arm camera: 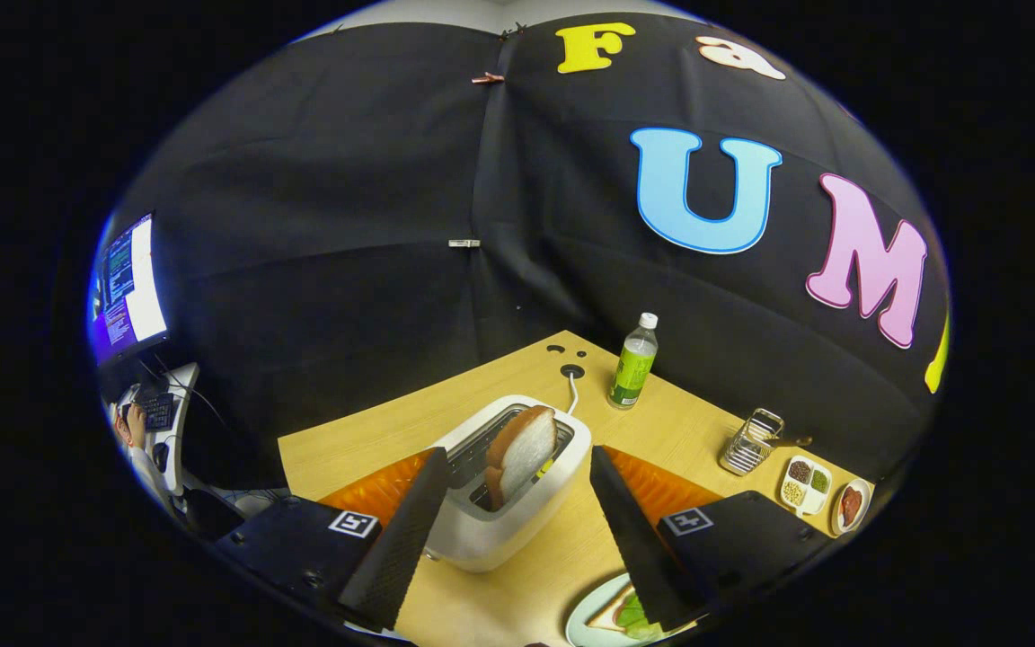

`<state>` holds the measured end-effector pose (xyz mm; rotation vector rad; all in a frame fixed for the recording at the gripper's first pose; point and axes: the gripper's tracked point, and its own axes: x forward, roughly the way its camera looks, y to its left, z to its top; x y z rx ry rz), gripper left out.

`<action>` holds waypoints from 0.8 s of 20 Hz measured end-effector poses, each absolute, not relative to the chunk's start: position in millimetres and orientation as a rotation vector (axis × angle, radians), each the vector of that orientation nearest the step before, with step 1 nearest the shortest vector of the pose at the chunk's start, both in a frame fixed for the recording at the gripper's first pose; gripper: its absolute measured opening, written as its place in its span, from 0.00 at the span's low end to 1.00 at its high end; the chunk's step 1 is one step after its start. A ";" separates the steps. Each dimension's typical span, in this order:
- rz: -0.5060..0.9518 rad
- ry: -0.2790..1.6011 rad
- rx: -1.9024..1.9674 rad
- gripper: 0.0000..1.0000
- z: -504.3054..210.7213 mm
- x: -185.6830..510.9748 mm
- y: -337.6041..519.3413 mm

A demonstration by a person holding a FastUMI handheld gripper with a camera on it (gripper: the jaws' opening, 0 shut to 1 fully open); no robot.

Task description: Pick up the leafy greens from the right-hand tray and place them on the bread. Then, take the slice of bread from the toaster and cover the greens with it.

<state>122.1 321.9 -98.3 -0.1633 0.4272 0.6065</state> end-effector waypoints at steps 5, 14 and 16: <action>0.567 0.449 -0.220 0.98 -125.4 151.7 346.0; 0.464 0.533 -0.230 0.66 -171.9 184.6 367.2; 0.441 0.554 -0.208 0.47 -172.5 183.3 367.1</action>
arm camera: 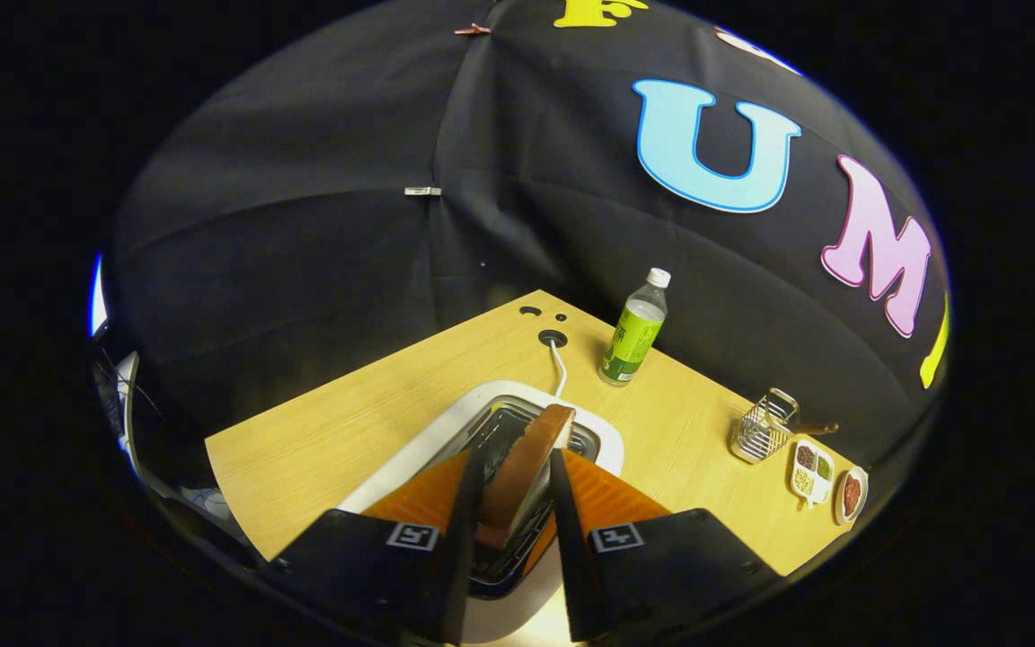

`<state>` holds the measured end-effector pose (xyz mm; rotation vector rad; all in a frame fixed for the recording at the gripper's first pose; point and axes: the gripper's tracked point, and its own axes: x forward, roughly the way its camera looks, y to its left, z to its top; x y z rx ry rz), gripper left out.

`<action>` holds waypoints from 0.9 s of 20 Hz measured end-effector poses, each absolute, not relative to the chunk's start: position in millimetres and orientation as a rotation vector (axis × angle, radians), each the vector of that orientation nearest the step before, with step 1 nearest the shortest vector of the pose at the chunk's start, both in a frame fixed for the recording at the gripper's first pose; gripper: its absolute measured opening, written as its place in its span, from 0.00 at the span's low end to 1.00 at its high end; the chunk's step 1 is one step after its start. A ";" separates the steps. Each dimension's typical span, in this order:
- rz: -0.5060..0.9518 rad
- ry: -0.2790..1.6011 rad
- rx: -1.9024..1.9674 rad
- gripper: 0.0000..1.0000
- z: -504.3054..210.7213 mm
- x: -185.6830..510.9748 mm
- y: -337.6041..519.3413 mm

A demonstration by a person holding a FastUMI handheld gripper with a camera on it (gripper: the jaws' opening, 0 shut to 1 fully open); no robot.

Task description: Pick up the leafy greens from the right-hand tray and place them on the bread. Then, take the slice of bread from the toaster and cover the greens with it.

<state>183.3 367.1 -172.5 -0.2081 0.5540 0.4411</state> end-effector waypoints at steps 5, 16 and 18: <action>0.382 0.605 -0.133 0.20 -173.6 179.6 361.2; 0.488 0.515 -0.083 0.13 -118.5 169.5 351.5; 0.494 0.487 -0.071 0.13 -102.6 166.9 345.4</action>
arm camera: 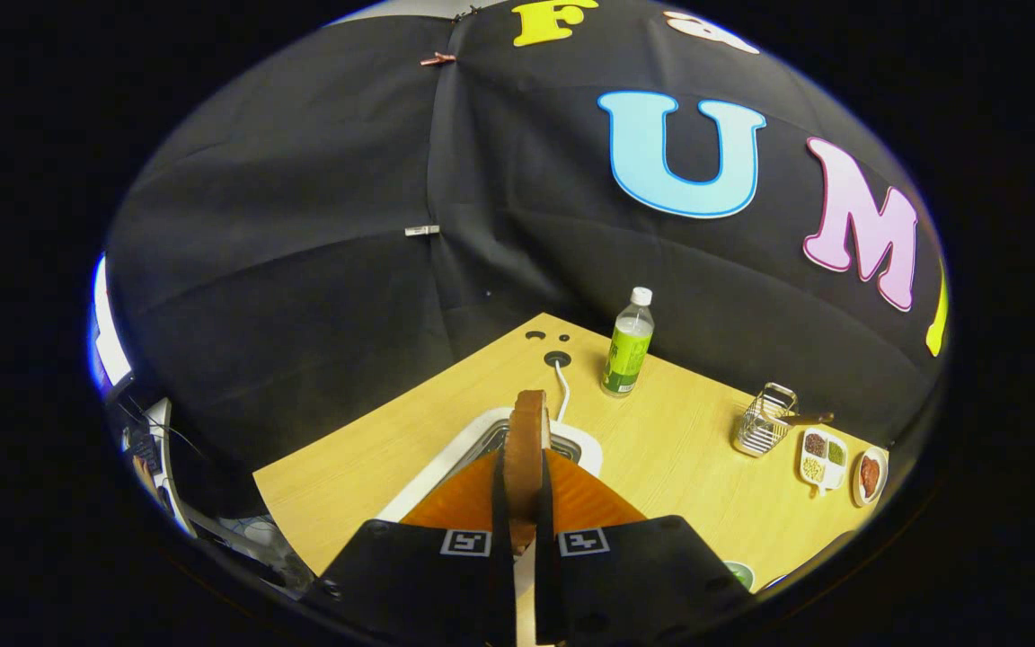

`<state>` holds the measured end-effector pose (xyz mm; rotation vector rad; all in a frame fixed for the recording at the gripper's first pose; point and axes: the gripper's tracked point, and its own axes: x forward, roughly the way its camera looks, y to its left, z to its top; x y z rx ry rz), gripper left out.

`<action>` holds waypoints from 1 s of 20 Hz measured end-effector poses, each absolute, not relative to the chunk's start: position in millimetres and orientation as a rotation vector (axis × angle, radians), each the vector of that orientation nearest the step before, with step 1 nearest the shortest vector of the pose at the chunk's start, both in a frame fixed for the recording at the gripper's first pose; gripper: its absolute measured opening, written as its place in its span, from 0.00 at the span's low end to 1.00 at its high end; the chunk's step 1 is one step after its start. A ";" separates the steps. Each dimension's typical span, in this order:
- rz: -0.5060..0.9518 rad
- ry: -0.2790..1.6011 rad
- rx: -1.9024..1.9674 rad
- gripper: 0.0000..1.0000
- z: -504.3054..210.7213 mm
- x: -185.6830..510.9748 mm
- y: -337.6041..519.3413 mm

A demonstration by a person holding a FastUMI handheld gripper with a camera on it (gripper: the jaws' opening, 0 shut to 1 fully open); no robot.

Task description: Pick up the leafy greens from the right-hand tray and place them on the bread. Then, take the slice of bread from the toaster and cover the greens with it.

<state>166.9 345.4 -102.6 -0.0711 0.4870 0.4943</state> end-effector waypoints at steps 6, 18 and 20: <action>0.473 0.436 -0.020 0.13 -67.7 164.3 307.6; 0.288 0.595 0.063 0.12 -144.7 128.3 173.0; 0.254 0.632 0.099 0.12 -161.9 121.1 154.3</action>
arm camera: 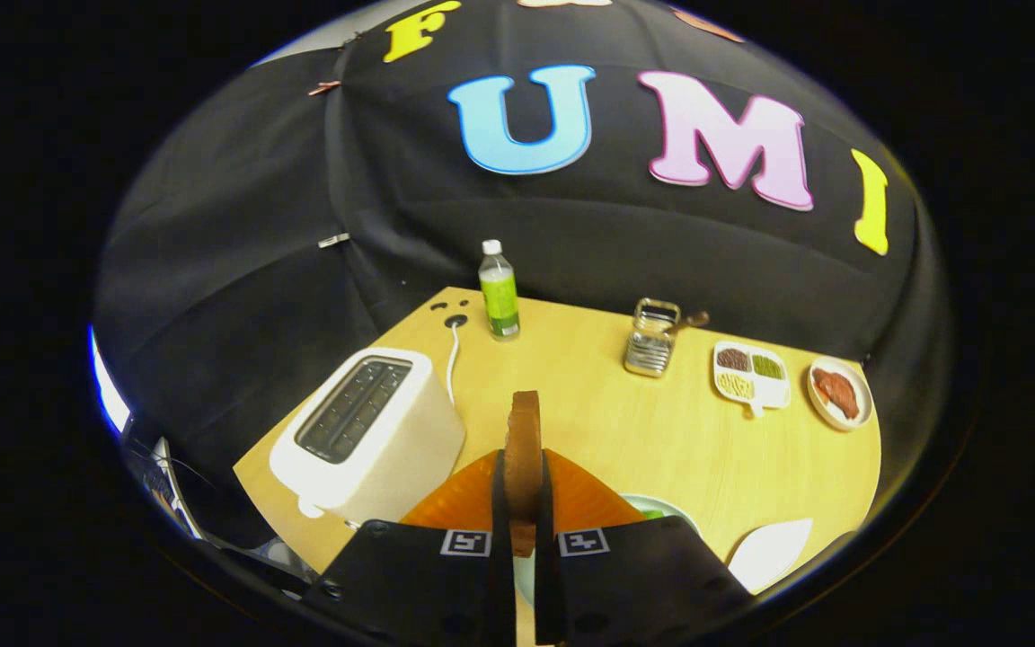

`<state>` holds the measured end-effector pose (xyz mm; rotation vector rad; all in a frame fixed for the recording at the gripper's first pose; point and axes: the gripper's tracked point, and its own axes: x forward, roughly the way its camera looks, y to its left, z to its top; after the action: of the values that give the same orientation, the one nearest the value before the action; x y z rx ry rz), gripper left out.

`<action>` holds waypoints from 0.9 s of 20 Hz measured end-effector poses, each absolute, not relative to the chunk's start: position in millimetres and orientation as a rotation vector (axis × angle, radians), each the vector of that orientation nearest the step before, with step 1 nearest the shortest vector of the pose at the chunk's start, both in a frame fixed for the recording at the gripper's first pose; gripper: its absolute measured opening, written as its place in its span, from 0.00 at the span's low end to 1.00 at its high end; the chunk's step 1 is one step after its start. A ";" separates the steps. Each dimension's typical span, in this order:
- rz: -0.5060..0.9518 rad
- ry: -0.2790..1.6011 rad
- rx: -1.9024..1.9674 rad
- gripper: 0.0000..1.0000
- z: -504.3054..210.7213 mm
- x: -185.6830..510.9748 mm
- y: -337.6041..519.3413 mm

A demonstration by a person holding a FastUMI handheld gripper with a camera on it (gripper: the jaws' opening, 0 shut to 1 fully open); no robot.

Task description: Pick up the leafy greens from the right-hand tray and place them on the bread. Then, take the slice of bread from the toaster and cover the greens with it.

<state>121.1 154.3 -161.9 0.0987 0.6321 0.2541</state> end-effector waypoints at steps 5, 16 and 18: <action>0.197 0.695 0.215 0.12 -198.4 106.4 123.3; 0.125 0.754 0.363 0.13 -251.5 94.6 85.5; 0.104 0.768 0.340 0.17 -260.1 90.2 72.2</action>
<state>90.2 72.2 -260.1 0.3405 0.7675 0.1040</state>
